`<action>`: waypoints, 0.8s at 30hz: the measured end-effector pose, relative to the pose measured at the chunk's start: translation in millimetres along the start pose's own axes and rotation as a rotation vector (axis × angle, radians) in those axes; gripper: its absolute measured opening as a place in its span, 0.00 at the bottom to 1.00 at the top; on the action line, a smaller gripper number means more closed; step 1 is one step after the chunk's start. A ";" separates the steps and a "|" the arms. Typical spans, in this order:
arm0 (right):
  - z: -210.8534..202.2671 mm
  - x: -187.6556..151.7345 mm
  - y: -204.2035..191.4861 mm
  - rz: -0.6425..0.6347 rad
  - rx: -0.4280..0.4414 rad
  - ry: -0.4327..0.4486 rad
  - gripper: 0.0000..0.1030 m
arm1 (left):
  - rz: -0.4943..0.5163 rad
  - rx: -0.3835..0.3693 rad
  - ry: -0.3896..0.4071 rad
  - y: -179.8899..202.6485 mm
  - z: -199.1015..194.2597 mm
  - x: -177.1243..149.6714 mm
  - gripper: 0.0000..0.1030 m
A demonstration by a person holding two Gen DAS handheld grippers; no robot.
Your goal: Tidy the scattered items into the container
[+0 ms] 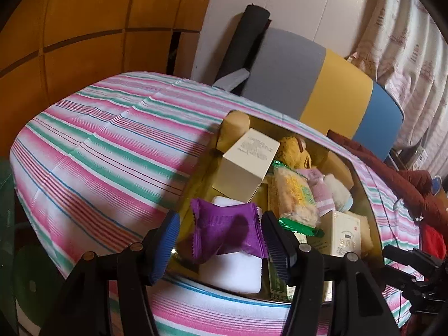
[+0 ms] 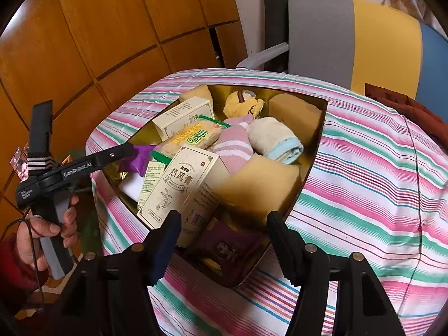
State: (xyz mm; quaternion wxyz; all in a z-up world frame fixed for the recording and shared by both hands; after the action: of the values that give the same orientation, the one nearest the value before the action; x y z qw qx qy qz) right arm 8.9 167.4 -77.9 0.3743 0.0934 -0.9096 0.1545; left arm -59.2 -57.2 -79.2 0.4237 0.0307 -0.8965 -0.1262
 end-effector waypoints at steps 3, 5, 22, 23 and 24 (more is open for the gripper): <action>-1.3 0.9 -2.0 -0.006 -0.004 0.003 0.63 | -0.005 -0.005 0.040 2.8 -9.6 4.6 0.59; -1.6 2.8 -4.2 -0.014 -0.016 0.001 0.63 | -0.007 -0.005 0.066 5.9 -18.5 7.0 0.59; -7.1 35.6 -31.6 -0.023 -0.069 0.076 1.00 | 0.019 0.037 0.080 24.5 -55.3 0.2 0.61; -6.6 37.6 -32.6 -0.023 -0.080 0.079 1.00 | 0.018 0.051 0.075 23.4 -56.7 -0.8 0.61; -6.2 39.2 -33.3 -0.024 -0.092 0.080 1.00 | 0.021 0.066 0.066 22.5 -58.1 -1.7 0.61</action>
State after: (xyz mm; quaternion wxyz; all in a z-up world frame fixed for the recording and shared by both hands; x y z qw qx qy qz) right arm -5.1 136.3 -38.9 0.4161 0.0808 -0.8988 0.1116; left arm -12.3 -46.8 -39.4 0.4532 0.0396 -0.8859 -0.0910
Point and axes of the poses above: each gripper's, at about its wrist camera, not at the fingertips, and z roughly the way its jaws point, y to its right, x to its top, the point moved 6 cm from there along z, roughly the way its jaws point, and after that the axes turned 6 degrees about y, right-handed, at the moved point
